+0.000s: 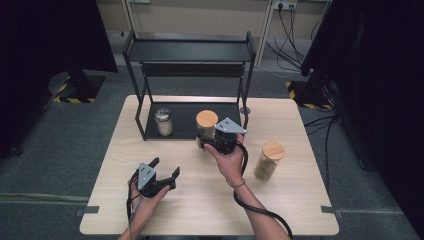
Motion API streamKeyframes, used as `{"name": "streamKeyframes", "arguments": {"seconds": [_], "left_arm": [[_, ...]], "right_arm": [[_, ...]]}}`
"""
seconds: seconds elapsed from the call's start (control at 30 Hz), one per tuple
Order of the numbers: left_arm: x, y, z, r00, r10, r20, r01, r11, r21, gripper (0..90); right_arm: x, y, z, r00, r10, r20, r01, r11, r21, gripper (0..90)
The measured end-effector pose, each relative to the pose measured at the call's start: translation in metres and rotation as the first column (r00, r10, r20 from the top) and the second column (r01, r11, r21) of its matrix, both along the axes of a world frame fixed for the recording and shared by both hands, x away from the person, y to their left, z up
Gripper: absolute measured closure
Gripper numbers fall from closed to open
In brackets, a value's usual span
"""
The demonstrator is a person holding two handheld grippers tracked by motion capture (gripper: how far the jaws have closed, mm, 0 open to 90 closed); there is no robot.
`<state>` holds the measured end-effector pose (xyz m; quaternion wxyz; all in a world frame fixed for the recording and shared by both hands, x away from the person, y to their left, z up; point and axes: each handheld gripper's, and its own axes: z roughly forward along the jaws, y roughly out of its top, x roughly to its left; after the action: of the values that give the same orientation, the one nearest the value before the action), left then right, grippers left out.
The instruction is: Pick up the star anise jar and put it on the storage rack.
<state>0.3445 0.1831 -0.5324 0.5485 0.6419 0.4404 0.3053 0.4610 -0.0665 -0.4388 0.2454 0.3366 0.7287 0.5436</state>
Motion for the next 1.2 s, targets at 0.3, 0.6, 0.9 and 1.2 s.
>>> {"name": "streamKeyframes", "arguments": {"seconds": [0.3,0.6,0.9,1.2], "left_arm": [[0.000,0.000,0.000,1.0000,-0.002,0.000,0.002,1.0000,0.001,11.8],[0.000,0.000,0.000,1.0000,-0.004,0.001,0.004,1.0000,0.000,11.8],[0.000,0.001,0.000,1.0000,-0.005,-0.001,0.005,1.0000,-0.004,11.8],[0.000,0.001,0.000,1.0000,-0.007,-0.003,0.007,0.9999,-0.009,11.8]], "right_arm": [[0.012,0.009,0.000,1.0000,-0.007,-0.004,0.007,1.000,0.001,25.3],[0.025,0.018,-0.002,0.9998,-0.018,-0.012,0.017,1.000,-0.005,25.3],[0.036,0.027,-0.004,0.9994,-0.026,-0.022,0.026,1.000,-0.007,25.3],[0.045,0.038,-0.005,0.9990,-0.028,-0.034,0.028,1.000,0.001,25.3]]}}
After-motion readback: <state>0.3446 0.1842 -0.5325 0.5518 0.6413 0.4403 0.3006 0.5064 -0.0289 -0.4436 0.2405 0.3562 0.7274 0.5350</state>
